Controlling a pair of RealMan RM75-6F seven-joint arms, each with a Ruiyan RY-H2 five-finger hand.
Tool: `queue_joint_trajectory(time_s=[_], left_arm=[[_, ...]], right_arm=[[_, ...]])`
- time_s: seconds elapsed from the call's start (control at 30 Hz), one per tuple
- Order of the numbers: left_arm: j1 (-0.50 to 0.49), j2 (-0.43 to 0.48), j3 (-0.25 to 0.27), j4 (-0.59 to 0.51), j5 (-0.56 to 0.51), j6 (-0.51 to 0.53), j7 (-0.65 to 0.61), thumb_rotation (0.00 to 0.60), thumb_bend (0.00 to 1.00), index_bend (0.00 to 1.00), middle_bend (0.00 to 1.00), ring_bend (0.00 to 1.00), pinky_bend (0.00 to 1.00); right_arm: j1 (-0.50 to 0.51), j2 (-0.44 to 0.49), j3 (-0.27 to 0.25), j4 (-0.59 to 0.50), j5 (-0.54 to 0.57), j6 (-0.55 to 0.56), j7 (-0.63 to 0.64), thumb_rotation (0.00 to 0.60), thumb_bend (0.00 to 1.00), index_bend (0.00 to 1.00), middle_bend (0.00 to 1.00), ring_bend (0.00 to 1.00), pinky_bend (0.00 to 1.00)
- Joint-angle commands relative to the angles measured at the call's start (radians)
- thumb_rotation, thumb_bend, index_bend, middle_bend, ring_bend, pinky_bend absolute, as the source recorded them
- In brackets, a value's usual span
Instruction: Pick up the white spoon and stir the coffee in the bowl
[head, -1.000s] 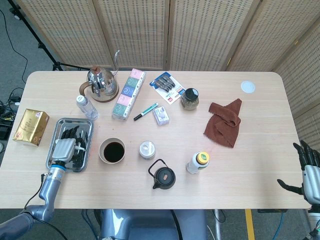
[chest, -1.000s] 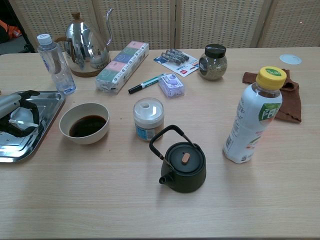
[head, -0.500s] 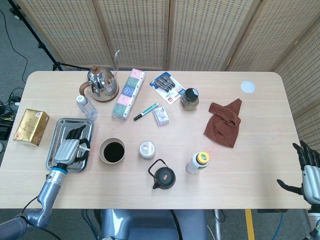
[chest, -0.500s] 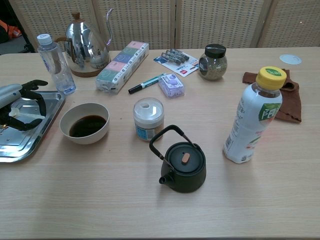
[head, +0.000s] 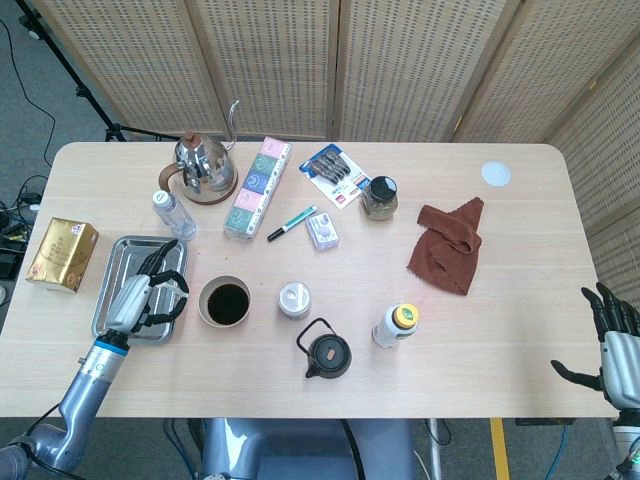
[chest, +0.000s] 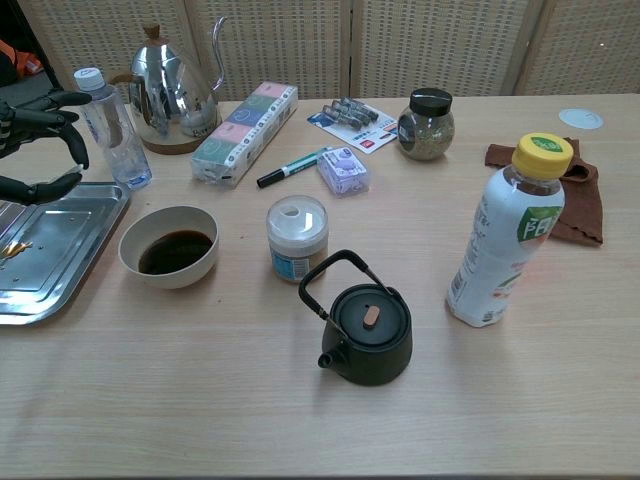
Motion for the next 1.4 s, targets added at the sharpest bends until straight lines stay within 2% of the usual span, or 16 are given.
queue_joint_trajectory(time_s=[0.03, 0.47, 0.7, 0.93, 1.4], left_arm=[[-0.016, 0.03, -0.007, -0.07, 0.014, -0.024, -0.164, 0.6, 0.43, 0.65, 0.0, 0.0, 0.0], [-0.086, -0.128, -0.018, 0.03, 0.007, -0.095, -0.443, 0.6, 0.43, 0.65, 0.0, 0.0, 0.0], [-0.103, -0.205, -0.026, 0.116, 0.007, -0.087, -0.504, 0.6, 0.43, 0.66, 0.0, 0.0, 0.0], [-0.121, -0.267, -0.019, 0.212, -0.005, -0.12, -0.565, 0.6, 0.43, 0.66, 0.0, 0.0, 0.0], [-0.145, -0.34, -0.015, 0.342, -0.007, -0.142, -0.632, 0.6, 0.43, 0.66, 0.0, 0.0, 0.0]], right_arm=[[0.0, 0.0, 0.0, 0.0, 0.001, 0.0, -0.001, 0.6, 0.0, 0.0, 0.0, 0.0, 0.0], [0.003, 0.0, 0.002, 0.006, 0.012, -0.008, 0.002, 0.6, 0.0, 0.0, 0.0, 0.0, 0.0], [0.006, 0.0, 0.004, 0.012, 0.021, -0.017, 0.009, 0.6, 0.0, 0.0, 0.0, 0.0, 0.0], [0.015, -0.006, 0.006, 0.024, 0.038, -0.037, 0.008, 0.6, 0.0, 0.0, 0.0, 0.0, 0.0], [0.021, -0.01, 0.01, 0.036, 0.056, -0.054, 0.011, 0.6, 0.0, 0.0, 0.0, 0.0, 0.0]])
